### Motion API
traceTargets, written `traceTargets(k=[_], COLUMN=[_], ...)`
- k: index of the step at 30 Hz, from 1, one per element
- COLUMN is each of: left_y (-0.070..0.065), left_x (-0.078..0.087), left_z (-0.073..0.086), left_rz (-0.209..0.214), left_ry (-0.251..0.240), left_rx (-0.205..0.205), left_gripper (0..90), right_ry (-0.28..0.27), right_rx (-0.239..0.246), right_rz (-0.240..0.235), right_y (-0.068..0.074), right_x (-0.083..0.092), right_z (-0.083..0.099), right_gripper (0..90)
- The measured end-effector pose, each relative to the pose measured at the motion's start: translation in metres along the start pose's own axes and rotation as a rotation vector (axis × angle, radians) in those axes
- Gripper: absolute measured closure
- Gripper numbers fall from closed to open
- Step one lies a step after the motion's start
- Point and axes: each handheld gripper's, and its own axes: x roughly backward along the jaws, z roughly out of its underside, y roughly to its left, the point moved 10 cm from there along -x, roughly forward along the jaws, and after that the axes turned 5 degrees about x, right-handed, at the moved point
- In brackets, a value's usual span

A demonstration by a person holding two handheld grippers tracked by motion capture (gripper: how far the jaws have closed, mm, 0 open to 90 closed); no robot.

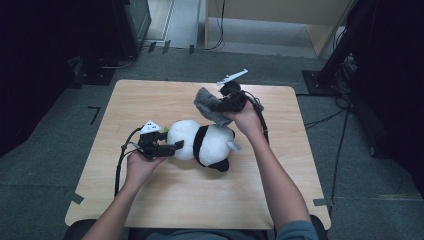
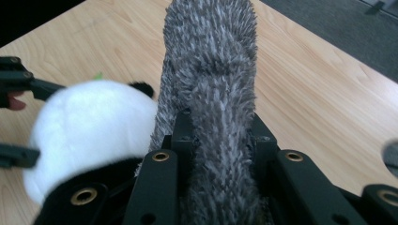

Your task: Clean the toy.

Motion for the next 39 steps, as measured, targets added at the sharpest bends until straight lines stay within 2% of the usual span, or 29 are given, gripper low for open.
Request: traceTargets(k=[8, 11, 14, 16, 19, 23, 29, 36, 39], left_y=[0.0, 0.0, 0.0, 0.001, 0.0, 0.0, 0.001, 0.0, 0.0], left_x=[0.0, 0.0, 0.0, 0.0, -0.001, -0.001, -0.001, -0.002, -0.002], left_z=[0.0, 0.0, 0.0, 0.0, 0.0, 0.0, 0.001, 0.001, 0.001], left_rz=[0.001, -0.001, -0.004, -0.004, -0.006, -0.008, -0.008, -0.008, -0.01], left_ry=[-0.003, -0.003, -0.003, -0.001, -0.003, -0.002, 0.009, 0.009, 0.008], left_rx=[0.001, 0.0, 0.0, -0.001, -0.002, -0.005, -0.001, 0.003, 0.001], left_gripper=[25.9, 26.0, 26.0, 26.0, 26.1, 26.3, 27.5, 29.0, 29.3], right_ry=[0.014, 0.037, 0.083, 0.095, 0.088, 0.093, 0.121, 0.159, 0.146], right_rx=[0.058, 0.077, 0.097, 0.081, 0.057, 0.059, 0.034, 0.004, -0.004], right_rz=[-0.035, -0.043, -0.06, -0.07, -0.085, -0.101, -0.118, -0.092, -0.083], right_y=[0.036, 0.048, 0.056, 0.058, 0.057, 0.052, 0.039, 0.019, 0.012], right_x=[-0.037, -0.049, -0.059, -0.061, -0.06, -0.057, -0.049, -0.035, -0.029], right_z=[-0.026, -0.027, -0.021, -0.019, -0.016, -0.011, 0.0, 0.022, 0.027], right_gripper=[72.2, 73.8, 74.5, 74.7, 74.5, 74.2, 73.7, 74.0, 73.9])
